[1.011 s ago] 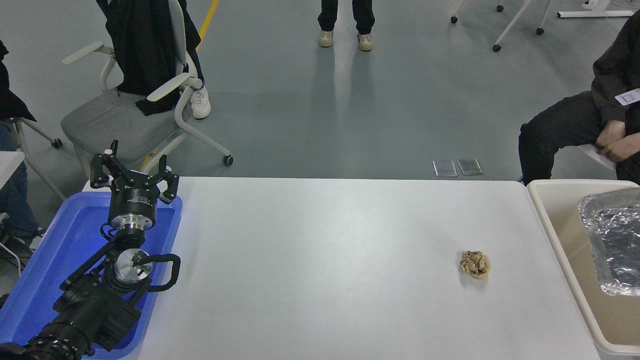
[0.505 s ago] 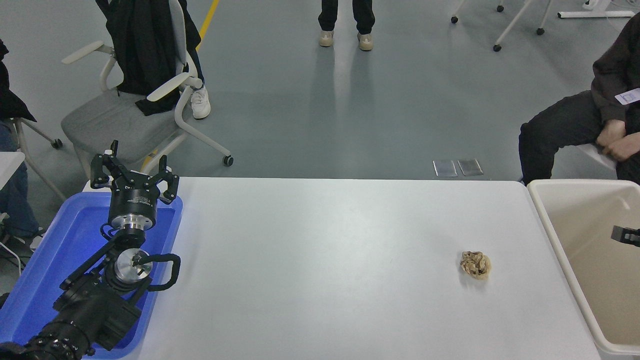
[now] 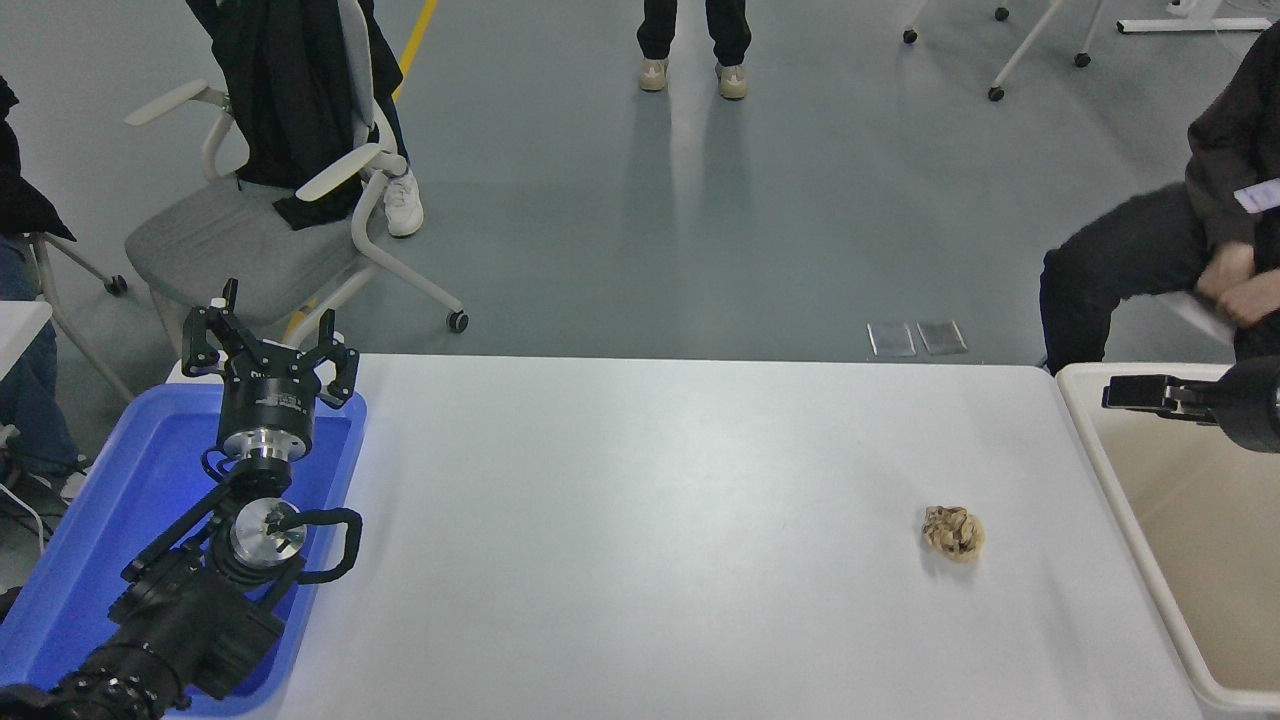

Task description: Pick up foil plate and place in dustbin

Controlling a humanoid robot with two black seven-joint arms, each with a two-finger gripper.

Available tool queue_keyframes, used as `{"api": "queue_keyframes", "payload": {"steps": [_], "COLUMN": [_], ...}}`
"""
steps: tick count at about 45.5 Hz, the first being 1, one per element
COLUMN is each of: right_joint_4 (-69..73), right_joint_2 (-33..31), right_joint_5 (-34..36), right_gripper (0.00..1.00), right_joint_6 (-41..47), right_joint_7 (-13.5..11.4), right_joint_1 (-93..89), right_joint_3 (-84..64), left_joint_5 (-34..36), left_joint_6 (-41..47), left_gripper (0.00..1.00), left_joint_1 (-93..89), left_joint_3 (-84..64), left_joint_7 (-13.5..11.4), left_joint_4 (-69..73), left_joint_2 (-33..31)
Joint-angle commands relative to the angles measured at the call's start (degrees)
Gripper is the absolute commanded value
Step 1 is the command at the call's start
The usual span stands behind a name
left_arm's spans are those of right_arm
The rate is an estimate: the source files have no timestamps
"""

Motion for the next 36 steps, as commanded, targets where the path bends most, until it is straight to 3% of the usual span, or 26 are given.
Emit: {"api": "queue_keyframes", "payload": {"steps": [1,19,36], "right_joint_4": [13.6,16.2,15.6], "right_joint_2": [8.0,31.8,45.9], "right_joint_5": [10.5,32.4,41.3], "right_gripper": [1.00,1.00,1.00], "right_joint_6": [10.3,20.5,20.3], "right_joint_7": [0.0,-0.1,-0.3], "right_joint_1": [22.1,36.0,39.3], "right_joint_3": [-11.4,-13.0,-13.2], "left_joint_5": [0.0,0.0,0.0], "left_joint_6": [0.0,0.0,0.0], "left_gripper": [0.99,0.99,0.99], "left_joint_1": [0.1,0.1,0.1], "left_joint_3": [0.0,0.0,0.0], "left_joint_7": [0.0,0.0,-0.1], "left_joint_4": [0.0,0.0,0.0], "left_joint_2": [0.0,0.1,0.1]}}
